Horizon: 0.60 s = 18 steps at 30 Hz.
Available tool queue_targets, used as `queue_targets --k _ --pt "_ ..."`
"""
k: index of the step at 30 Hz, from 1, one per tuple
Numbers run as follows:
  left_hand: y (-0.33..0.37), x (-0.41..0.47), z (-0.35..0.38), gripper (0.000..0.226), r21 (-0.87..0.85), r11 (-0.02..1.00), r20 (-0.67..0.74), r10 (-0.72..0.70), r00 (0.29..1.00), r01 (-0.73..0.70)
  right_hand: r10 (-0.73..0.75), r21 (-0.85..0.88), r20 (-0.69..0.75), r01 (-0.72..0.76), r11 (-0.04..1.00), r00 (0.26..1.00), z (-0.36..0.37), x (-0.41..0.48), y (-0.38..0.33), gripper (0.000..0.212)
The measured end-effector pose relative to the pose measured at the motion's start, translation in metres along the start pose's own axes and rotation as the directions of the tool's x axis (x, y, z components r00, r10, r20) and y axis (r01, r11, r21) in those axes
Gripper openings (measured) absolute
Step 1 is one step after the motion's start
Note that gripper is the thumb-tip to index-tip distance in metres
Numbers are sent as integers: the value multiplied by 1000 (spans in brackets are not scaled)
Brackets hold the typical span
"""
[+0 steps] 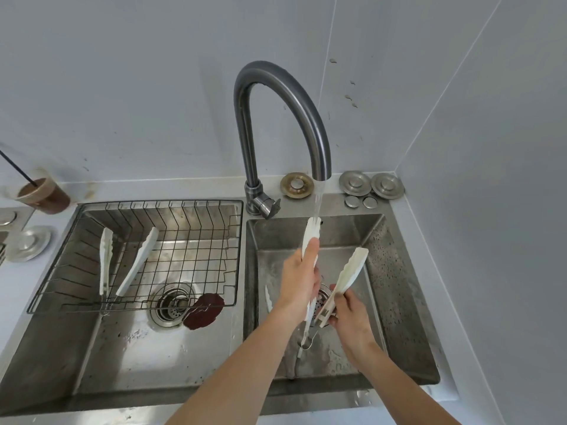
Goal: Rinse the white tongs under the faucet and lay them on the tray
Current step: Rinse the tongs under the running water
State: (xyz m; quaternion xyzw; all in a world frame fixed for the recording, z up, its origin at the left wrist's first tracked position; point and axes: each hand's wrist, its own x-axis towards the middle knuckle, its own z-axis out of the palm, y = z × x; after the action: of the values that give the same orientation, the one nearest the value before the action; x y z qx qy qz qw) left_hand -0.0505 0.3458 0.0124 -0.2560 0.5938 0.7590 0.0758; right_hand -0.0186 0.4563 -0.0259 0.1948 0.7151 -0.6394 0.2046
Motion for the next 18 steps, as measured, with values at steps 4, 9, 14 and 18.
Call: queue_targets --k 4,9,14,18 --pt "1 4 -2 57 106 994 -147 -10 989 26 -9 15 21 9 1000 1000 7 -3 -1 22" --pt "5 6 -3 44 286 928 -103 278 955 -239 -71 -115 -30 67 991 997 6 -5 -4 21" --pt "14 10 16 44 690 689 -170 450 877 -220 -202 -232 -58 183 955 978 12 -14 -5 15" --pt "15 11 16 62 697 673 -195 509 839 -246 -303 -300 -156 247 921 940 9 -23 -1 12"
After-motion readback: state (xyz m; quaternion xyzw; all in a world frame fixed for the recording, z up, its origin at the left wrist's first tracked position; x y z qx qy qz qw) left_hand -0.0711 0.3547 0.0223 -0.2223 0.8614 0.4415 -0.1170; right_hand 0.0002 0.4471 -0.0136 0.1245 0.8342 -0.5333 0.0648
